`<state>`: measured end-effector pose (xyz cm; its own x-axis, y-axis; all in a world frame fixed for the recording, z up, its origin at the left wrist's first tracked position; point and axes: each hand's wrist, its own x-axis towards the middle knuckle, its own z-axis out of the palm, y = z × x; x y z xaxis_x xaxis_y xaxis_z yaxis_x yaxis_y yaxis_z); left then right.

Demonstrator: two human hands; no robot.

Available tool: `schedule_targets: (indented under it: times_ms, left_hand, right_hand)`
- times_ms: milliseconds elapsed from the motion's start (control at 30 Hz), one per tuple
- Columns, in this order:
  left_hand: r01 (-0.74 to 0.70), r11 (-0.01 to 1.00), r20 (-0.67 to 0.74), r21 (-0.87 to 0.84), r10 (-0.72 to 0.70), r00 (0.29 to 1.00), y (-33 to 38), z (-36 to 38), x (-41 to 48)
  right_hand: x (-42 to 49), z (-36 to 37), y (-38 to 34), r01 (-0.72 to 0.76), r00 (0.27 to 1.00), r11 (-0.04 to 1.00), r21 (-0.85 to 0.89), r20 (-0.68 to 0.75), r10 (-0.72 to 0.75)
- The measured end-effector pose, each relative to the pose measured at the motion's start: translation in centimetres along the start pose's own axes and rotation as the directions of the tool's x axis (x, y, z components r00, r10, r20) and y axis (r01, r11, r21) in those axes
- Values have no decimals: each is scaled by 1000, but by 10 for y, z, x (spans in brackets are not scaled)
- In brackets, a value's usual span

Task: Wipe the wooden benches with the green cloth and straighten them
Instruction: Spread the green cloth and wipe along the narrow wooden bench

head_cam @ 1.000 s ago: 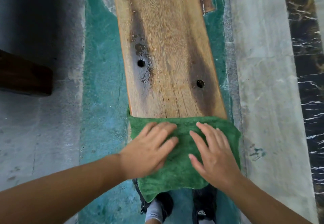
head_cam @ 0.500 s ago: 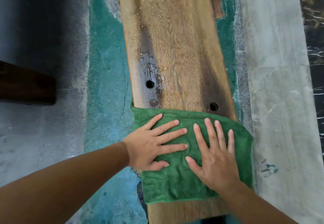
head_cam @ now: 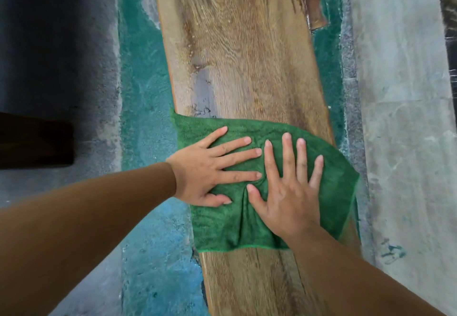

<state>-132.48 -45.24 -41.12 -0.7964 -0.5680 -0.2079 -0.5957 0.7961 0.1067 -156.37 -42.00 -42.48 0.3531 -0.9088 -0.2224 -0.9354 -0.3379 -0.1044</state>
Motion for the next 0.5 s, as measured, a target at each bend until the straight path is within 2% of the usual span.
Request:
schedule_targets:
  times_ms: [333,500]
  left_hand:
    - [10,1000,-57,-4,-10,998,-82,10,-13]
    - [64,998,-53,15,-63,997,-135,-1,-4]
  right_hand:
    - [76,-6,-41,-9,999,999,-37,-41,8]
    - [135,-22,-52,-45,998,999,-16,-48,44]
